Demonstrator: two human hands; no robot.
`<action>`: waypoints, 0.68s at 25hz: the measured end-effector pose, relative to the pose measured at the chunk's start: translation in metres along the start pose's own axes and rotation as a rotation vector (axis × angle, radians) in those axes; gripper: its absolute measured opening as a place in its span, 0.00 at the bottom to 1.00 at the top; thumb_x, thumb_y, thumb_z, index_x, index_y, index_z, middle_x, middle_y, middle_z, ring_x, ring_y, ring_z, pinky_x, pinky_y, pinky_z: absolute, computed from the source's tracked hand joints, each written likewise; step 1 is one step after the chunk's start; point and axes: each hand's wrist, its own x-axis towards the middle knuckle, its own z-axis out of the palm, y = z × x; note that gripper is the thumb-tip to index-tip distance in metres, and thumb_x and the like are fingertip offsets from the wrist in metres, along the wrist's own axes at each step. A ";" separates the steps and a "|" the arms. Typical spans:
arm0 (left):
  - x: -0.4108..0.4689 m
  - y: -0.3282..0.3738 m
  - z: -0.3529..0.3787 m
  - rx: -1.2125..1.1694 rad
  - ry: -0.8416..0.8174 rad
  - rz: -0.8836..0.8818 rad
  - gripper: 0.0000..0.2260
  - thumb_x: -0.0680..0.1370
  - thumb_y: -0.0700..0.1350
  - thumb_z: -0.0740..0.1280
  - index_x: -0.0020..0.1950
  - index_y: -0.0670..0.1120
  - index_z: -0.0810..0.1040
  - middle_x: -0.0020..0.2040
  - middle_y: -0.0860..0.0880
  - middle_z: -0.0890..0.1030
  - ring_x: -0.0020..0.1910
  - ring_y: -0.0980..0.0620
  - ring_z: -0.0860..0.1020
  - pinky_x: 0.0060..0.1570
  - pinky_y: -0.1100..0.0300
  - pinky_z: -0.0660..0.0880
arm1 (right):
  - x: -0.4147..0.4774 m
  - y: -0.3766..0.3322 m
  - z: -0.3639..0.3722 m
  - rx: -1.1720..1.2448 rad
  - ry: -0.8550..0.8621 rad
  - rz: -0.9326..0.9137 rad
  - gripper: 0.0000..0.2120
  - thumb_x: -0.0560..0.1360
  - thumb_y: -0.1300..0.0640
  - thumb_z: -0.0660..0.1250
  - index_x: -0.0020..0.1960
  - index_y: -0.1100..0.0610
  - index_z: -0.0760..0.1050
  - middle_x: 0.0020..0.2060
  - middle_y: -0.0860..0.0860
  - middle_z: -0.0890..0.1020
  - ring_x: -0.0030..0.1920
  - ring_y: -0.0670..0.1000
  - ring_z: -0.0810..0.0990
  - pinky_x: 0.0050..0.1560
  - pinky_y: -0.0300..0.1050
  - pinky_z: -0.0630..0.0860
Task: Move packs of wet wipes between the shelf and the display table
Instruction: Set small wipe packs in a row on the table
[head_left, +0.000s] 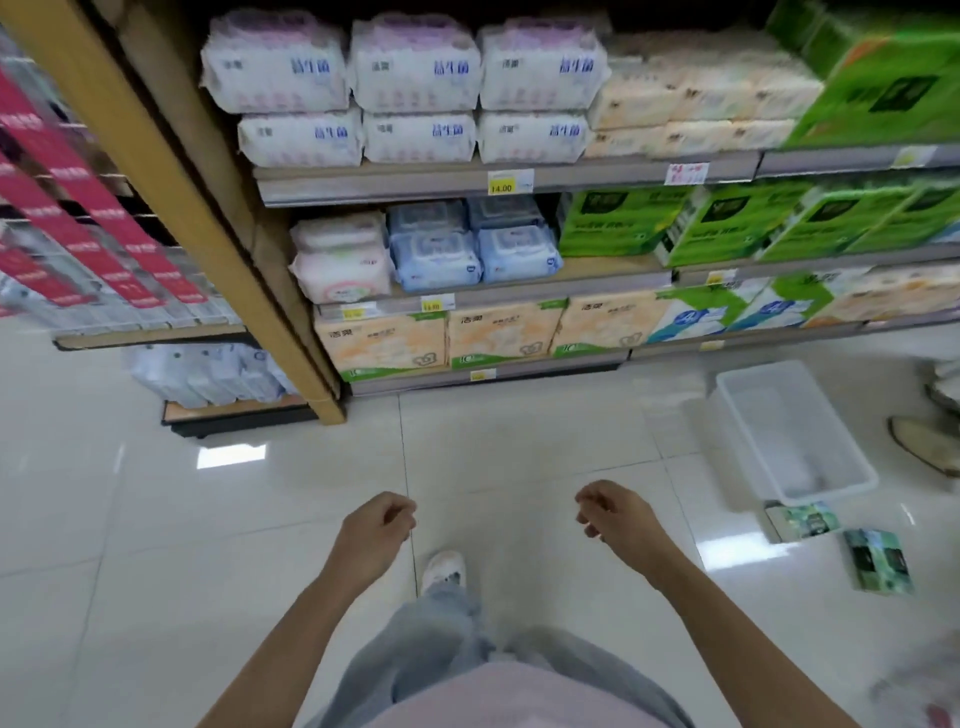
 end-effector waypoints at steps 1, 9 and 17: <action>0.020 0.023 -0.005 0.025 -0.014 0.037 0.05 0.79 0.42 0.62 0.48 0.50 0.76 0.46 0.51 0.81 0.45 0.53 0.79 0.41 0.68 0.70 | 0.012 -0.003 -0.008 0.010 0.018 0.018 0.07 0.78 0.63 0.60 0.51 0.60 0.76 0.43 0.56 0.82 0.37 0.49 0.78 0.33 0.32 0.71; 0.147 0.180 0.004 0.104 -0.086 0.218 0.05 0.79 0.45 0.63 0.51 0.53 0.77 0.49 0.51 0.81 0.50 0.51 0.78 0.52 0.58 0.73 | 0.113 -0.025 -0.079 0.160 0.063 0.127 0.08 0.78 0.61 0.60 0.55 0.58 0.75 0.42 0.53 0.82 0.38 0.49 0.80 0.38 0.39 0.74; 0.200 0.323 0.026 -0.118 0.012 0.337 0.08 0.79 0.43 0.64 0.46 0.57 0.77 0.45 0.49 0.83 0.48 0.50 0.80 0.51 0.61 0.75 | 0.241 -0.178 -0.215 0.198 0.082 -0.353 0.13 0.77 0.66 0.61 0.43 0.49 0.74 0.38 0.54 0.80 0.39 0.53 0.77 0.42 0.43 0.73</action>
